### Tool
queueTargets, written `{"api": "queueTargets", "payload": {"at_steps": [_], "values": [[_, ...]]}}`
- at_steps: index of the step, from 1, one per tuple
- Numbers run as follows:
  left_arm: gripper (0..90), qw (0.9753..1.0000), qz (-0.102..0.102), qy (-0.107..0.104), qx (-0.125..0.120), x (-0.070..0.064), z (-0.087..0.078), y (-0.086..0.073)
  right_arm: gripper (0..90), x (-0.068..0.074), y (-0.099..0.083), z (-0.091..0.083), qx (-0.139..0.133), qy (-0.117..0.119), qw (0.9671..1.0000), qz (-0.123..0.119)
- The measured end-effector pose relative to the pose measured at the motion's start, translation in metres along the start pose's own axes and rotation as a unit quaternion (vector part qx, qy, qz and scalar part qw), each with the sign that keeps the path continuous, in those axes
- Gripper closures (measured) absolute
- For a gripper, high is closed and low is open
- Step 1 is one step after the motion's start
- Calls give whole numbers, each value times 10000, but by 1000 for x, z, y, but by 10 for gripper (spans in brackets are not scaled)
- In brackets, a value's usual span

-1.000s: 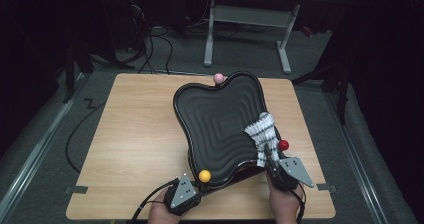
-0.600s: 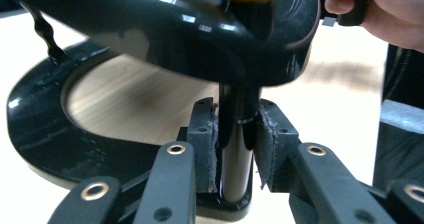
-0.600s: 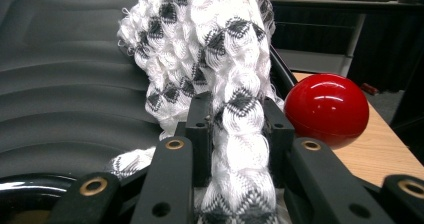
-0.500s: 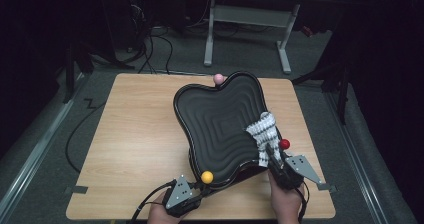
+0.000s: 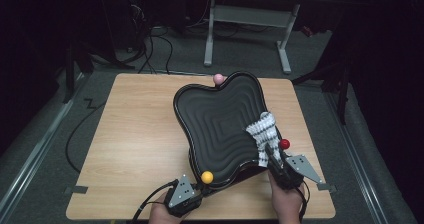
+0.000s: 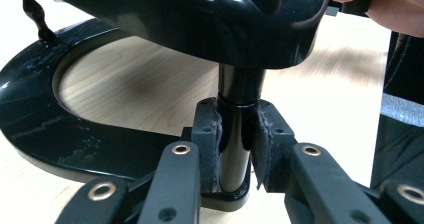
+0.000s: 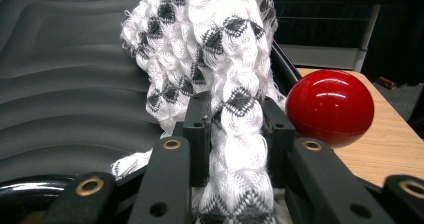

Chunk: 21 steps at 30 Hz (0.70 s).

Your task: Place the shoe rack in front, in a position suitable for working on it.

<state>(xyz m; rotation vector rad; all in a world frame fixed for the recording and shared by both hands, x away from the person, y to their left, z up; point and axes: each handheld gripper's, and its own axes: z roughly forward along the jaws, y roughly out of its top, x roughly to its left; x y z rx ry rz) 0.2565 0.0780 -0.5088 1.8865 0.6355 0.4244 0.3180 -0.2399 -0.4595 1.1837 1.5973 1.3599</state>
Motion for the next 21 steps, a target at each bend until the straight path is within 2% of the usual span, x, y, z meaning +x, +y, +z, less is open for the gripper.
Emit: {"api": "queueTargets", "payload": {"at_steps": [5, 8, 16, 21], "values": [[743, 10000, 37, -50, -21, 1, 0, -1, 705, 4, 0, 0, -3, 107, 9999, -1], [743, 10000, 41, -56, -17, 1, 0, 0, 703, 9, 0, 0, -10, 194, 9998, -80], [743, 10000, 28, -80, -22, 2, 0, -1, 702, 39, 0, 0, -21, 621, 9974, -366], [743, 10000, 28, -86, -39, 2, 0, -1, 697, 64, -2, -2, -73, 980, 9930, -652]]}}
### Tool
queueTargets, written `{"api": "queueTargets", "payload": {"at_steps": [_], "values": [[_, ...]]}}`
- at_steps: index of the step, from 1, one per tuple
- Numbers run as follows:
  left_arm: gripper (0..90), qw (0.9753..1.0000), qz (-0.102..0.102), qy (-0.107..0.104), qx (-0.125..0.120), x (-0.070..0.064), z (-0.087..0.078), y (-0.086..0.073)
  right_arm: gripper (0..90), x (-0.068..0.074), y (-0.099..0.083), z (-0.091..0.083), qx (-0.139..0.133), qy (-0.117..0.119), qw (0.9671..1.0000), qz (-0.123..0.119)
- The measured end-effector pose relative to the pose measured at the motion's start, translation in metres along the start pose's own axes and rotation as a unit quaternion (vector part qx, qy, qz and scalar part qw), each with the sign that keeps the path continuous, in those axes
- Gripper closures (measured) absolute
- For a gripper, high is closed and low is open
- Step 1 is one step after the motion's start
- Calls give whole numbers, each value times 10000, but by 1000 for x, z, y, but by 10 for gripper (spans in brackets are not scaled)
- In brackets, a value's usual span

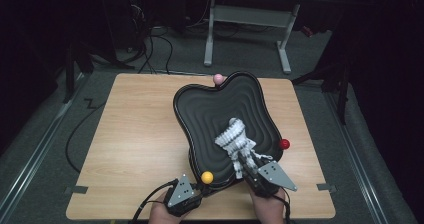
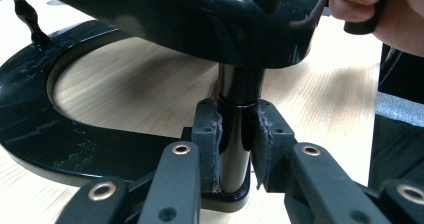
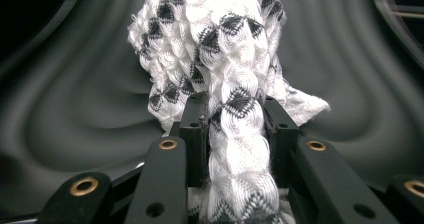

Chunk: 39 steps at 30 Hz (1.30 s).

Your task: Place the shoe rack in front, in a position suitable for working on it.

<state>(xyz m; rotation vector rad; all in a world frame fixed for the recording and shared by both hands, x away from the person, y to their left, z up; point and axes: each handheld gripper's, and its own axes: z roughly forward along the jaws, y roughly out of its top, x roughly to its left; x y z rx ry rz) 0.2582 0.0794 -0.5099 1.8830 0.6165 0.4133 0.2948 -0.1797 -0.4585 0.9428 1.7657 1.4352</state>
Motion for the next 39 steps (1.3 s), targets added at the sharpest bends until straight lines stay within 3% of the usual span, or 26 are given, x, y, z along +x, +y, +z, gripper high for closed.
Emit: {"api": "queueTargets", "payload": {"at_steps": [4, 8, 11, 14, 17, 22, 25, 32, 39], "values": [[743, 10000, -8, -14, -7, 0, 0, 0, 707, 20, 0, 0, -14, 438, 9989, -147], [743, 10000, -8, -17, -10, 1, 0, 0, 725, 41, -2, -2, -3, 844, 9955, -420], [743, 10000, -13, -25, -10, 1, 0, 0, 740, 52, -3, -3, 1, 1127, 9926, -462], [743, 10000, -8, -28, -8, 1, 0, 0, 740, 57, -4, -3, -27, 1135, 9919, -575], [743, 10000, 6, -27, -1, 0, 1, 0, 735, 57, -4, -3, -16, 1117, 9923, -533], [745, 10000, 3, -17, 3, -1, 2, 1, 729, 58, -3, -5, -19, 716, 9951, -686], [745, 10000, 6, -22, 3, -1, 2, 1, 729, 47, -2, -4, 6, 449, 9977, -506], [745, 10000, 30, -26, 1, -1, 2, 1, 728, 0, 0, -3, 11, -218, 9998, 3], [746, 10000, 33, -34, 2, -1, 2, 1, 730, -44, -5, -8, 29, -834, 9956, 433]]}}
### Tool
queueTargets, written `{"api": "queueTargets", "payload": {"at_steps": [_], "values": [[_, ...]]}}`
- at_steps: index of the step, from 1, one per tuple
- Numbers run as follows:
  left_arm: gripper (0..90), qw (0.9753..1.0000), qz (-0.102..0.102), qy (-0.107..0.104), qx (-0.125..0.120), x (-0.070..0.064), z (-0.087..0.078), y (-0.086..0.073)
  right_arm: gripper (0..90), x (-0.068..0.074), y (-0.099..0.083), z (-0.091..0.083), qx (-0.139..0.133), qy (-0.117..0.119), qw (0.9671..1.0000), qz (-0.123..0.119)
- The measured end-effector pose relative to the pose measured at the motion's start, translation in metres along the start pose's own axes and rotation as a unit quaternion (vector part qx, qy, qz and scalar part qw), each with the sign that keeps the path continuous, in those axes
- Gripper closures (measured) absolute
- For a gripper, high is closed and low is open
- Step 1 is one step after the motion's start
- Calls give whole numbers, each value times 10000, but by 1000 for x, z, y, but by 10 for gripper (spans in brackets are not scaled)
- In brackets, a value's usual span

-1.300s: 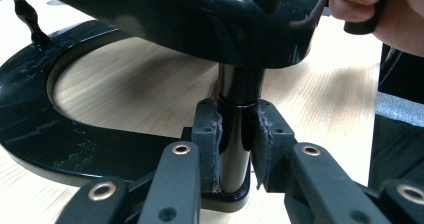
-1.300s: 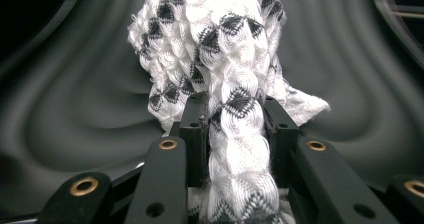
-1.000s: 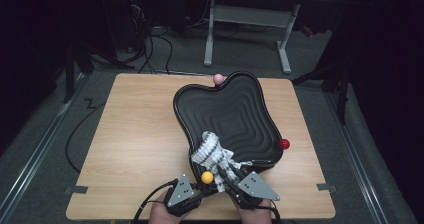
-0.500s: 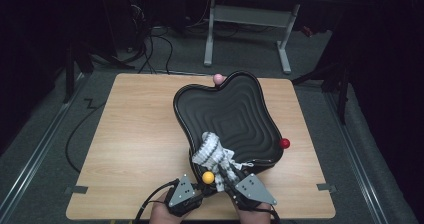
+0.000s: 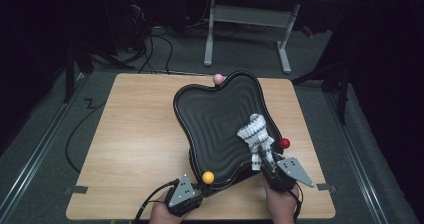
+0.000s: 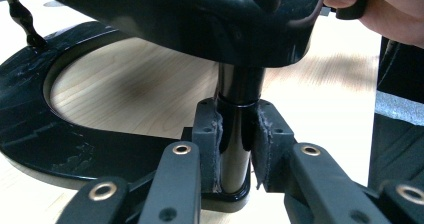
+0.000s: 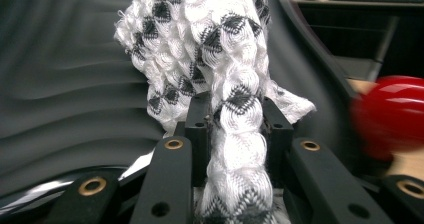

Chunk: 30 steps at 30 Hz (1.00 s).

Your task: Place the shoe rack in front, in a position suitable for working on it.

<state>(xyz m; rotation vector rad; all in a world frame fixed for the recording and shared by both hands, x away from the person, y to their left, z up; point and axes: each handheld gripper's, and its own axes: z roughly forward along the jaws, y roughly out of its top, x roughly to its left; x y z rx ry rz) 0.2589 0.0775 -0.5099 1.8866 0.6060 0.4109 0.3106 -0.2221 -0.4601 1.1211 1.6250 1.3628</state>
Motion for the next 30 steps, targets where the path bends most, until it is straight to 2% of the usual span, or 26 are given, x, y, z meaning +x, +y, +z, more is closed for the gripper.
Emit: {"api": "queueTargets", "payload": {"at_steps": [5, 9, 15, 21, 23, 30], "values": [[746, 10000, 10, -6, 1, 0, 0, 0, 735, -19, -3, 1, -16, -376, 9990, 233], [745, 10000, -3, -3, -17, 0, 0, -1, 731, -17, -3, 1, -16, -448, 9988, 176], [746, 10000, 23, -15, -6, 0, 0, 0, 726, -17, -3, 2, -20, -397, 9990, 201], [745, 10000, 40, -32, -8, 1, 0, 0, 705, -8, 0, 4, -5, -149, 9998, 151], [745, 10000, 39, -33, -11, 1, 0, 0, 703, -3, 1, 4, -7, 20, 9999, 123], [745, 10000, 48, -36, -2, 1, 0, 0, 701, 33, 2, 4, -44, 596, 9980, -195]]}}
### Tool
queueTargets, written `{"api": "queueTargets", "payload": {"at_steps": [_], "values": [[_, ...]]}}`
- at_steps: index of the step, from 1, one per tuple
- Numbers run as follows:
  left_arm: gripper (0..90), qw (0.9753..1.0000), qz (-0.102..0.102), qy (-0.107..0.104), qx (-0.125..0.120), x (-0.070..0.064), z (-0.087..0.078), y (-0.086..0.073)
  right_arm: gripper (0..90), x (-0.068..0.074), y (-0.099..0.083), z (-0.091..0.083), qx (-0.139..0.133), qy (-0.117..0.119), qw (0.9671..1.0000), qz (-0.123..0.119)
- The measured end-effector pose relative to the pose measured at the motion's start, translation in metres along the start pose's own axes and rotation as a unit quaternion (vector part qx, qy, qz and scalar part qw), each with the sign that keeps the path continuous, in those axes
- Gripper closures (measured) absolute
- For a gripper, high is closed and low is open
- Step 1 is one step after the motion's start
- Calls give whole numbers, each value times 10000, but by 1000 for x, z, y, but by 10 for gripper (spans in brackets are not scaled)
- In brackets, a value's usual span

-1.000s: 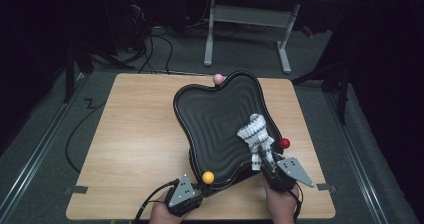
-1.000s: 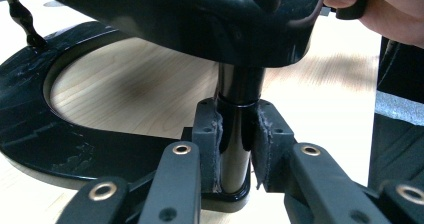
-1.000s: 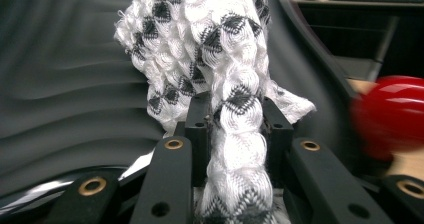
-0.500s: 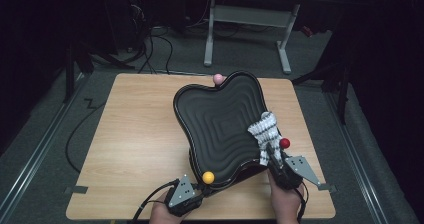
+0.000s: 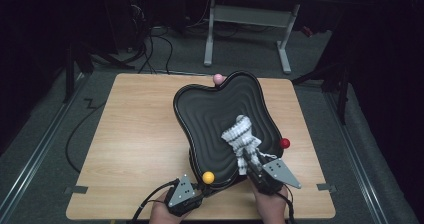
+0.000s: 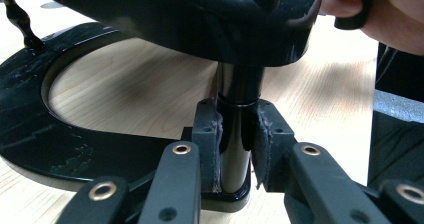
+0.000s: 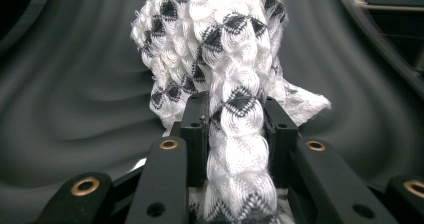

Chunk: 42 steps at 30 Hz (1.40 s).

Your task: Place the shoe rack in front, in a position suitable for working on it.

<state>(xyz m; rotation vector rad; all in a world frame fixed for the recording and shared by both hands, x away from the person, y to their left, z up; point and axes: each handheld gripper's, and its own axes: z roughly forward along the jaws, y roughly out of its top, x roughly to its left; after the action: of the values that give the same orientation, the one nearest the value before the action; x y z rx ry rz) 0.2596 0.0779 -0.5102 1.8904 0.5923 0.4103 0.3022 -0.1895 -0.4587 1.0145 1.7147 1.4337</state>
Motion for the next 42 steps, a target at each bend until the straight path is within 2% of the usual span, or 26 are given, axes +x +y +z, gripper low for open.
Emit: {"api": "queueTargets", "payload": {"at_steps": [3, 7, 14, 20, 23, 29, 33, 36, 39, 42], "values": [[745, 10000, -8, 7, -2, 0, 0, 0, 701, 19, 0, 0, -6, 298, 9994, -188], [745, 10000, -16, 1, -5, 0, 0, 0, 704, 39, -2, -2, -2, 687, 9968, -404], [745, 10000, -15, -7, 5, 0, 0, 0, 712, 60, -5, -6, -9, 1176, 9918, -507], [745, 10000, -8, -9, -2, 0, 0, 0, 743, 70, -6, -8, 11, 1261, 9900, -638], [745, 10000, -8, -12, 0, 0, 0, 0, 743, 69, -6, -8, 32, 1309, 9897, -575], [746, 10000, -7, -20, 3, 1, 0, 0, 741, 69, -5, -7, 30, 1199, 9901, -724], [745, 10000, -10, -9, 5, 0, 0, 0, 732, 63, -3, -6, 40, 891, 9931, -762], [745, 10000, -10, -10, 1, 0, 0, 0, 731, 52, 0, -4, 65, 601, 9958, -684], [745, 10000, -5, -8, 4, 0, 0, 0, 731, 31, 2, -1, 71, 316, 9986, -411], [745, 10000, -3, 2, 4, 0, 0, 0, 729, 12, 2, -1, 66, -107, 9994, -324]]}}
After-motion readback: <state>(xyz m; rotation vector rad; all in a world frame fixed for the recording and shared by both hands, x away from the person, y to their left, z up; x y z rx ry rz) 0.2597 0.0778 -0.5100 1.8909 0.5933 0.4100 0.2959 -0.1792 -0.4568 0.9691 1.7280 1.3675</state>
